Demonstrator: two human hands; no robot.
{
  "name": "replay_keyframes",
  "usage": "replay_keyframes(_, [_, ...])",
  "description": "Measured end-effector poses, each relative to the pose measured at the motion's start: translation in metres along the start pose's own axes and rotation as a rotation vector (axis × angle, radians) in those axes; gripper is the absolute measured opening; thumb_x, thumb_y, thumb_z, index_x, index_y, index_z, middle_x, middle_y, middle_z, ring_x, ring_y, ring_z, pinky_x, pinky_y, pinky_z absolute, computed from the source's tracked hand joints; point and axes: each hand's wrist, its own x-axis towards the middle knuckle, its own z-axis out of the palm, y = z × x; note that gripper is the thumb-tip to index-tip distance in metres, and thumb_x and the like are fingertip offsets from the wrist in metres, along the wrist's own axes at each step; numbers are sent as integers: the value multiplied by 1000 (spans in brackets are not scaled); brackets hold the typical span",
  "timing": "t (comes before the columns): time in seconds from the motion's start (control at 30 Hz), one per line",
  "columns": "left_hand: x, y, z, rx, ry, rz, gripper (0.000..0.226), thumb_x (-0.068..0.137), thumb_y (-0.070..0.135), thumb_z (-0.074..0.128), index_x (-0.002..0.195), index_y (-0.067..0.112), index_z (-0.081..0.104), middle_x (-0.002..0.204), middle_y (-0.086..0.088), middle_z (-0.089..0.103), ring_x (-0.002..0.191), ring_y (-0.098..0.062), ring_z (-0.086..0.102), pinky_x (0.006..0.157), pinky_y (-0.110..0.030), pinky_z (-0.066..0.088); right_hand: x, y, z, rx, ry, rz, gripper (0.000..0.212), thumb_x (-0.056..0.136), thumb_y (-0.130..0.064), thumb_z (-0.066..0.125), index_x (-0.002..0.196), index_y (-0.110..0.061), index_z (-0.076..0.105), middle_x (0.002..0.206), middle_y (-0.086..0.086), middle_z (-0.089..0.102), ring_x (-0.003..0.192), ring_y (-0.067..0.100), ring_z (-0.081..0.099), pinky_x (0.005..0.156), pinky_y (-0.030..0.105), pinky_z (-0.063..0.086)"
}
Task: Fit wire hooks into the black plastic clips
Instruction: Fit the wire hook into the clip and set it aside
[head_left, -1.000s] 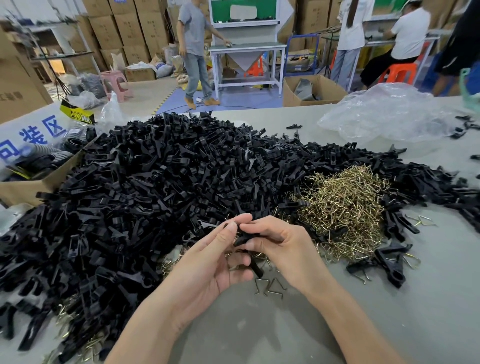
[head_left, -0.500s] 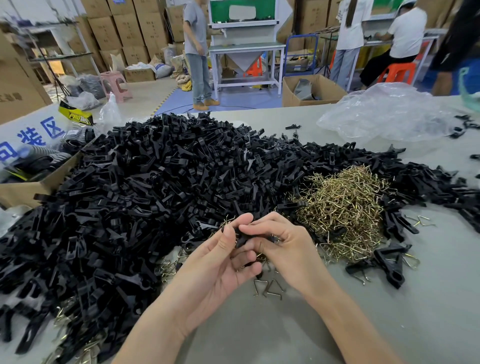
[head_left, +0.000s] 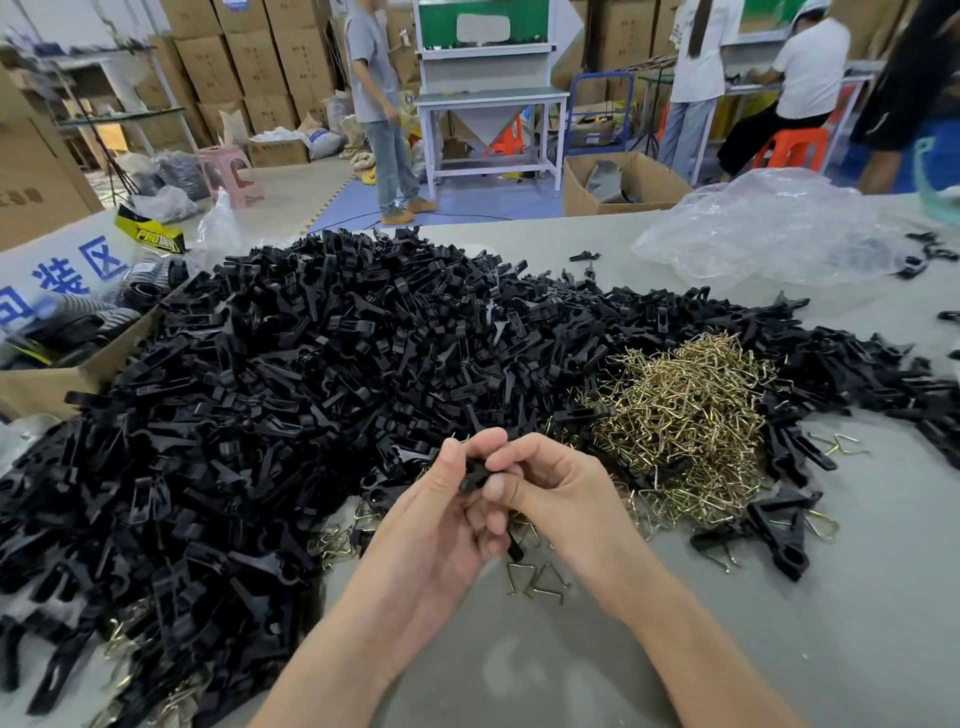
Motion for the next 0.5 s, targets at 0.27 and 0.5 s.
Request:
replay_keyframes(0.27, [0, -1, 5, -125, 4, 1, 49, 76, 48, 68, 114, 17, 74, 101, -12, 65, 71, -14, 59, 62, -26, 51, 0, -2, -4, -104, 12, -6, 20, 90, -11, 69, 82, -28, 75, 82, 4, 65, 70, 8, 65, 60, 21, 54])
replay_keyframes(0.5, [-7, 2, 3, -116, -58, 6, 43, 89, 36, 61, 119, 7, 70, 116, -20, 66, 85, -18, 62, 80, -30, 55, 0, -7, -15, -155, -17, 22, 20, 77, -20, 75, 96, -17, 75, 86, 17, 65, 86, 15, 62, 85, 30, 58])
